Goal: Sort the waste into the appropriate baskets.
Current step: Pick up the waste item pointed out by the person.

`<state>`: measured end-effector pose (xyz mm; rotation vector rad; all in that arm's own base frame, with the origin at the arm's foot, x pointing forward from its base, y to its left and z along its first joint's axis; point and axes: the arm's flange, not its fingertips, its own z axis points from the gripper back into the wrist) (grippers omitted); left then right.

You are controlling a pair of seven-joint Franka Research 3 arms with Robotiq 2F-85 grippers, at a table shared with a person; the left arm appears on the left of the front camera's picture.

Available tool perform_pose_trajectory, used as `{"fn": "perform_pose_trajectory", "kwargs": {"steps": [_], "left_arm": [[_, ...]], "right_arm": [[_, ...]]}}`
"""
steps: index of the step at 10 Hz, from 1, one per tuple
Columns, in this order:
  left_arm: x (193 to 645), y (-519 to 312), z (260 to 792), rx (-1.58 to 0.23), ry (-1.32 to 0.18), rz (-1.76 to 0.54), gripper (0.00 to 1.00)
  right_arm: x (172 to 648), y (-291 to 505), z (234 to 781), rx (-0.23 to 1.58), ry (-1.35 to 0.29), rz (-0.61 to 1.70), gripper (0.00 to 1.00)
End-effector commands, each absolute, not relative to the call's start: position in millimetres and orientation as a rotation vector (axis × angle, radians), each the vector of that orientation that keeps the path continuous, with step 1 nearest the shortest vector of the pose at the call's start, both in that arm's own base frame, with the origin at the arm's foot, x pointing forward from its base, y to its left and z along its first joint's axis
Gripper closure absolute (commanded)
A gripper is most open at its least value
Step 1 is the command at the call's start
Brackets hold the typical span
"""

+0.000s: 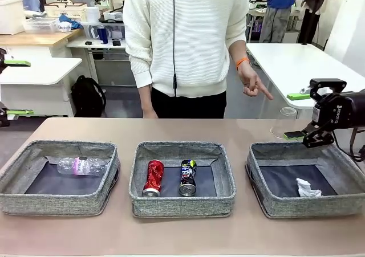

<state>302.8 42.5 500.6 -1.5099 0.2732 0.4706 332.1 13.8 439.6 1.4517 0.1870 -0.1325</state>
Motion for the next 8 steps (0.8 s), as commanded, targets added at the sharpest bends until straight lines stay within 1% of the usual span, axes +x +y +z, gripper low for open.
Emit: {"fn": "perform_pose_trajectory", "kwargs": {"steps": [1,2,3,4,5,6,7,8], "left_arm": [[302.4,41.3,502.6,-1.526,0.264,0.451,0.0],[302.4,41.3,502.6,-1.526,0.264,0.451,0.0],[302.4,41.3,502.6,-1.526,0.264,0.451,0.0],[302.4,41.3,502.6,-1.526,0.264,0.451,0.0],[302.4,41.3,502.6,-1.526,0.264,0.451,0.0],[302.4,41.3,502.6,-1.526,0.264,0.451,0.0],[302.4,41.3,502.6,-1.526,0.264,0.451,0.0],[302.4,41.3,502.6,-1.526,0.264,0.451,0.0]], "right_arm": [[346.3,5.6,438.1,0.895,-0.372,-0.291,0.0],[349.3,10.6,441.7,0.925,-0.341,0.074,0.0],[351.3,8.4,443.6,0.838,-0.337,0.361,0.0],[352.9,-0.4,448.6,0.827,-0.336,0.59,0.0],[354.0,-14.8,454.1,0.811,-0.349,0.753,0.0],[359.6,-33.5,457.8,0.792,-0.36,0.792,0.0],[368.6,-34.7,459.8,0.675,-0.406,0.317,0.0],[350.6,-10.2,461.3,0.848,-0.163,0.504,0.0]]}}
